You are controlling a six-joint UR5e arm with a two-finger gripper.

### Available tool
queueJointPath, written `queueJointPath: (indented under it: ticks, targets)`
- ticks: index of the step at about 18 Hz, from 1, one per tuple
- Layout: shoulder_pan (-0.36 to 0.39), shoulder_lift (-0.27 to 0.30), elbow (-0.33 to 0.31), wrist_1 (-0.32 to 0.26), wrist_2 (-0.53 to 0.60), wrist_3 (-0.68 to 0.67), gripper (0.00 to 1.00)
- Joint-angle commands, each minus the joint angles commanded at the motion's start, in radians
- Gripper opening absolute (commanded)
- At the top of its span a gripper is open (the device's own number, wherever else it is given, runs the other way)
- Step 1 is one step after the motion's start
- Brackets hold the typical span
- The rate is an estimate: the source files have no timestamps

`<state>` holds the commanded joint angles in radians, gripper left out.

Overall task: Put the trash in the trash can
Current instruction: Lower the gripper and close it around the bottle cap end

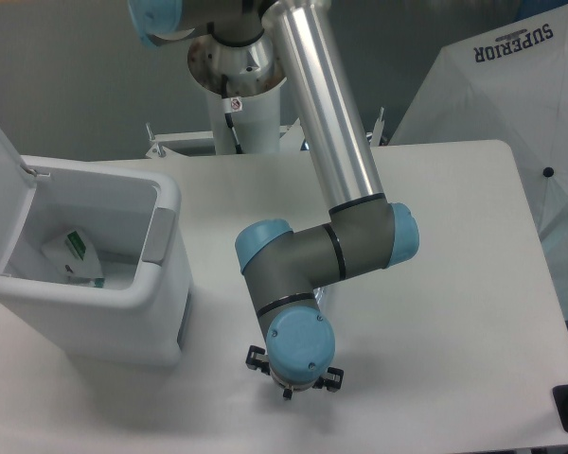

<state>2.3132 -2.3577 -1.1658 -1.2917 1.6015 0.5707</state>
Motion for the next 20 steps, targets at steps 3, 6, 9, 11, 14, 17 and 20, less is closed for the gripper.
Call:
queueJointPath:
  ticks: [3,6,9,11,14,17,20]
  targets:
    - [-0.006,-0.014,0.0,0.023,0.003,-0.018,0.81]
    - [-0.015,-0.018,0.0,0.023,0.026,-0.02,0.74]
    - [-0.017,-0.02,-0.002,0.022,0.032,-0.023,0.63]
    - [-0.018,-0.018,-0.002,0.02,0.032,-0.023,0.57]
    - [-0.023,-0.018,-0.003,0.017,0.035,-0.023,0.44]
    - [-0.025,-0.012,-0.006,0.014,0.035,-0.023,0.37]
    - [-0.031,-0.006,-0.006,0.014,0.035,-0.023,0.33]
